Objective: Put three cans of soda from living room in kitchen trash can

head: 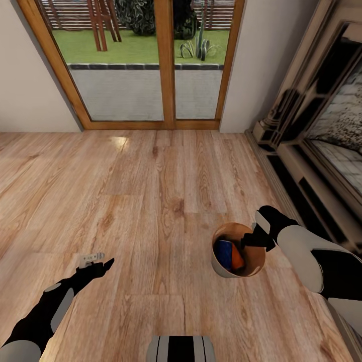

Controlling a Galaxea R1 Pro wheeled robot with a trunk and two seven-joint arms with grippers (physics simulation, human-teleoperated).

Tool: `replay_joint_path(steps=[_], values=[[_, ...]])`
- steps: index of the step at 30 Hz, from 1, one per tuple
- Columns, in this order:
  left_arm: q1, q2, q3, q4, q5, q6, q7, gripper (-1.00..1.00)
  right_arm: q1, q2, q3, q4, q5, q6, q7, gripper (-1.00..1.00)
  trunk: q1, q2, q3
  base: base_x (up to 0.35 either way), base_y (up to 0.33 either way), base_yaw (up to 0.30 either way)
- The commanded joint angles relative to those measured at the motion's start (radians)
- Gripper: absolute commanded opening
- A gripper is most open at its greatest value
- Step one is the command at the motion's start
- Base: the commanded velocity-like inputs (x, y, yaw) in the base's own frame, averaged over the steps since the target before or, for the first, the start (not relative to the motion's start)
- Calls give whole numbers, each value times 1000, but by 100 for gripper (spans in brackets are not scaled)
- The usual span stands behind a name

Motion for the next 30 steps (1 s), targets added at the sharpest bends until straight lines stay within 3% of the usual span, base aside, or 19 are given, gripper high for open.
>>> replay_joint_path(steps=[1, 13, 30], values=[[0, 0, 0, 0, 0, 0, 0, 100, 0, 0, 0, 0, 0, 0, 0, 100, 0, 0, 0, 0, 0, 0], [-1, 0, 0, 1, 1, 3, 0, 100, 0, 1, 1, 0, 0, 0, 0, 100, 0, 0, 0, 0, 0, 0], [-1, 1, 0, 34, -1, 15, -3, 100, 0, 2, 0, 0, 0, 0, 0, 100, -8, 4, 66, 0, 0, 0]])
